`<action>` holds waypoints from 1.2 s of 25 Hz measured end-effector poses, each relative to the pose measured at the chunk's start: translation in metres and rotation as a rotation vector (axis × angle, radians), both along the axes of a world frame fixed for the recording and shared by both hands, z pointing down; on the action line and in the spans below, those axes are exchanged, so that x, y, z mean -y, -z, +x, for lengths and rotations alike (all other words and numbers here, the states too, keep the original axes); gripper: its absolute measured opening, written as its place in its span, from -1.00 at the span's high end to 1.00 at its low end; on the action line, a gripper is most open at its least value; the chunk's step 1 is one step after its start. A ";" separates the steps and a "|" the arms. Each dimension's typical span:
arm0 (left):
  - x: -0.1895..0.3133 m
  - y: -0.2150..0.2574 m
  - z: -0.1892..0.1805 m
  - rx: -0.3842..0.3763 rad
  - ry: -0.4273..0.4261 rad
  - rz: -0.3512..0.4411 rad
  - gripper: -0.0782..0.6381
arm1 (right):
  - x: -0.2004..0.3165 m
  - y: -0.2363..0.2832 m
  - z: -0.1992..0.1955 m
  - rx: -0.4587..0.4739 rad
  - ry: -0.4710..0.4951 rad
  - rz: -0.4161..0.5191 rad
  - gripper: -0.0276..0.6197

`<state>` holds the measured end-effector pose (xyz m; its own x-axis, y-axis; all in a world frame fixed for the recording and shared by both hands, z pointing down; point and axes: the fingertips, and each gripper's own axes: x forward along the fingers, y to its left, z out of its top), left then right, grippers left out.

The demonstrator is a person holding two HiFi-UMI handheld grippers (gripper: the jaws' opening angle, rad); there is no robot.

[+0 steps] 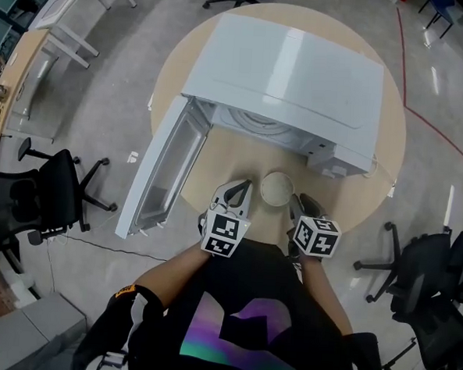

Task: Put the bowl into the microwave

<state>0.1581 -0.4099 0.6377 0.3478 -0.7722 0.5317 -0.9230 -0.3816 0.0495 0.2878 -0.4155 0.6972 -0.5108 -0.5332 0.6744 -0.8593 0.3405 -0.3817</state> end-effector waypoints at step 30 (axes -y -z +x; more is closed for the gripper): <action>0.012 -0.050 -0.013 0.023 -0.001 -0.135 0.65 | 0.008 -0.047 -0.016 0.414 -0.146 -0.339 0.65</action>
<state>0.1452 -0.4215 0.6877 0.3351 -0.6925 0.6389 -0.9240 -0.3740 0.0792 0.2714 -0.4234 0.7442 -0.7071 -0.4061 0.5788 -0.6429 0.0285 -0.7654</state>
